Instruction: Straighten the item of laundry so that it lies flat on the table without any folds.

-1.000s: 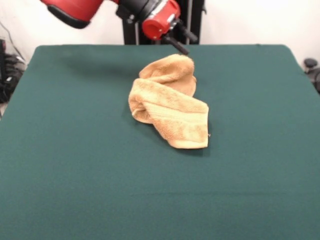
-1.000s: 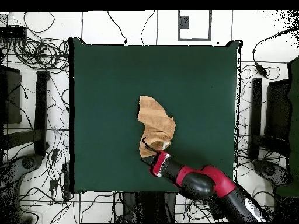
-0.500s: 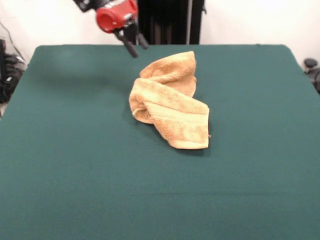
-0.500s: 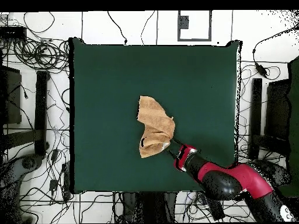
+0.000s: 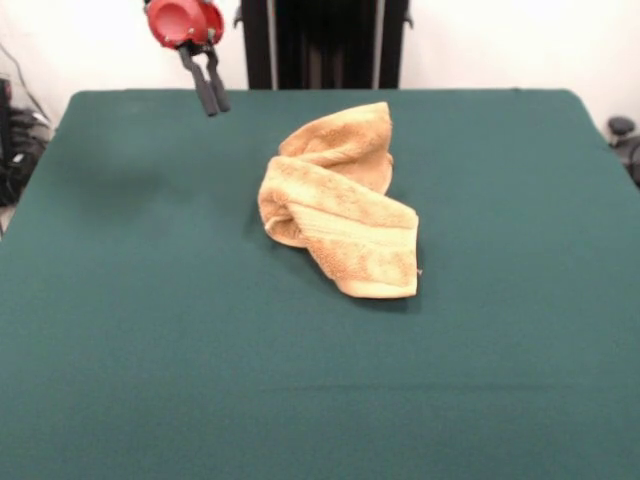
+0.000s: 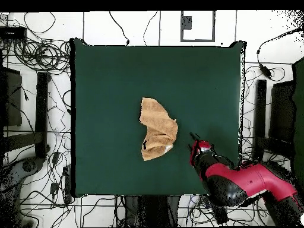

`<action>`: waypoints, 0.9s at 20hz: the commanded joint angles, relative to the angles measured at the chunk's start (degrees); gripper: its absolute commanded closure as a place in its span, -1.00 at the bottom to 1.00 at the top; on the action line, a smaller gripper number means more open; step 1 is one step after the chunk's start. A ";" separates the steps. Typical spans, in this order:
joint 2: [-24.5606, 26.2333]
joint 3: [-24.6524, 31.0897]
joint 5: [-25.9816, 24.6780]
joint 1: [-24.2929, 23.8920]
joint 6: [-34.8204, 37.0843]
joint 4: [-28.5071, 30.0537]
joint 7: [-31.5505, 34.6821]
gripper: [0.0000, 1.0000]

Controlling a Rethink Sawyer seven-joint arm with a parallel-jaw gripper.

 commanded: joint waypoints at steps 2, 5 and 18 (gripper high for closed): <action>-10.51 -4.43 -5.72 9.01 -9.86 3.02 16.23 -1.00; -5.58 -7.38 -6.31 6.83 -10.70 0.57 10.60 -1.00; -1.58 -31.94 -9.50 18.60 -29.61 -8.28 15.03 -1.00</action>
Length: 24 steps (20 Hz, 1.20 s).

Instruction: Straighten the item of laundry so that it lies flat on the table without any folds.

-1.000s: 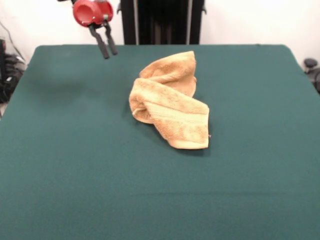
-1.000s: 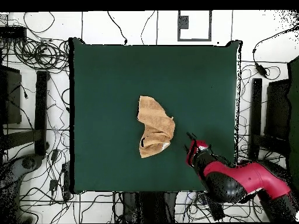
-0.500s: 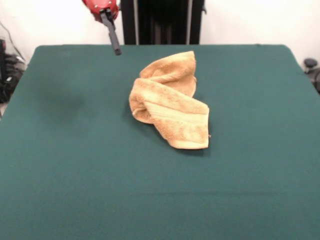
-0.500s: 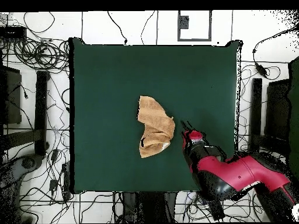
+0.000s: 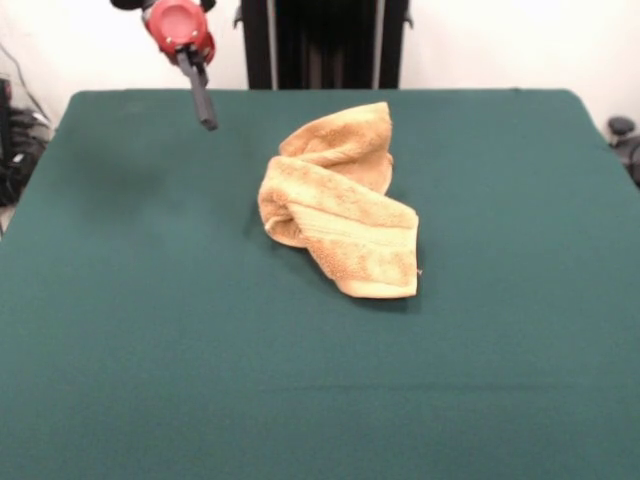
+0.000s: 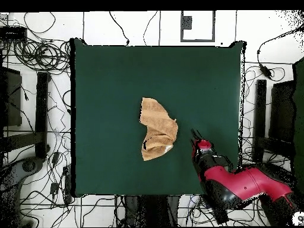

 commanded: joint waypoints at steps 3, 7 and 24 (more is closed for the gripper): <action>3.48 -30.90 7.54 20.07 -19.95 -7.26 12.16 -1.00; 5.82 -42.60 17.62 27.43 -30.12 -6.47 6.46 -1.00; 8.94 -59.12 33.87 45.97 -43.74 -2.73 7.69 -1.00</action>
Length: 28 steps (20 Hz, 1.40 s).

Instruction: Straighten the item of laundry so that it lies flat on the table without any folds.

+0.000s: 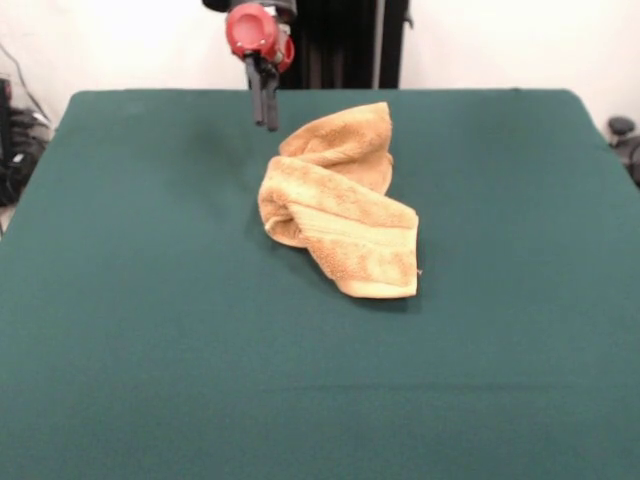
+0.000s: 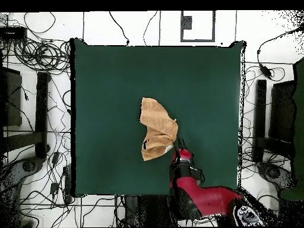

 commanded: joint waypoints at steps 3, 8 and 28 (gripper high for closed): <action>3.80 -7.12 6.28 6.17 -5.58 0.78 8.31 -1.00; 4.94 -9.44 8.55 8.90 -8.00 1.37 9.21 -1.00; 9.16 -8.96 12.57 10.79 -8.19 2.26 14.42 -1.00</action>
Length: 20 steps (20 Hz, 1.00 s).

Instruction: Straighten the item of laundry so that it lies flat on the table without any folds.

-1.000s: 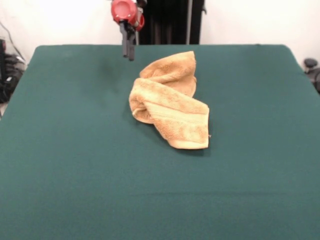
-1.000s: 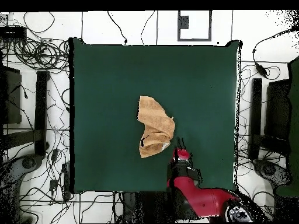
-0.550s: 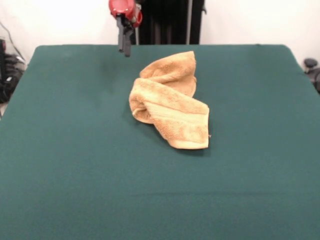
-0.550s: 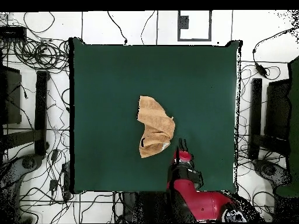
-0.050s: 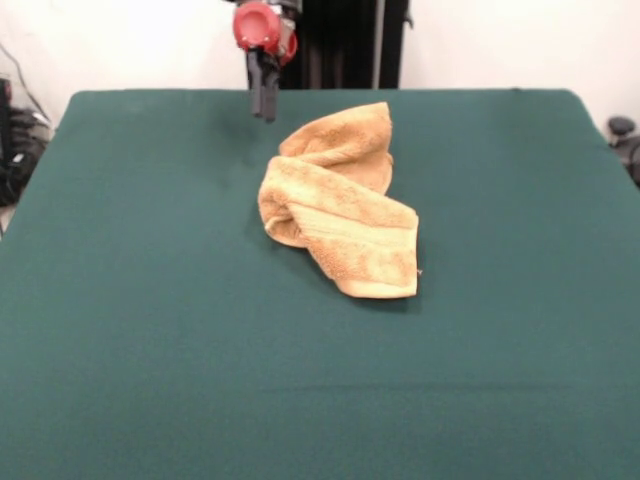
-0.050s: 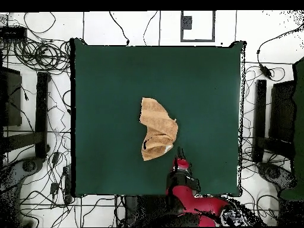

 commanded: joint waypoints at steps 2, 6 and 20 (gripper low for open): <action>3.53 0.12 7.72 4.22 -3.27 0.86 13.82 -1.00; 4.18 -2.02 11.44 6.77 -6.00 1.81 12.96 -1.00; 6.92 -7.12 19.58 10.74 -15.37 4.31 13.55 -1.00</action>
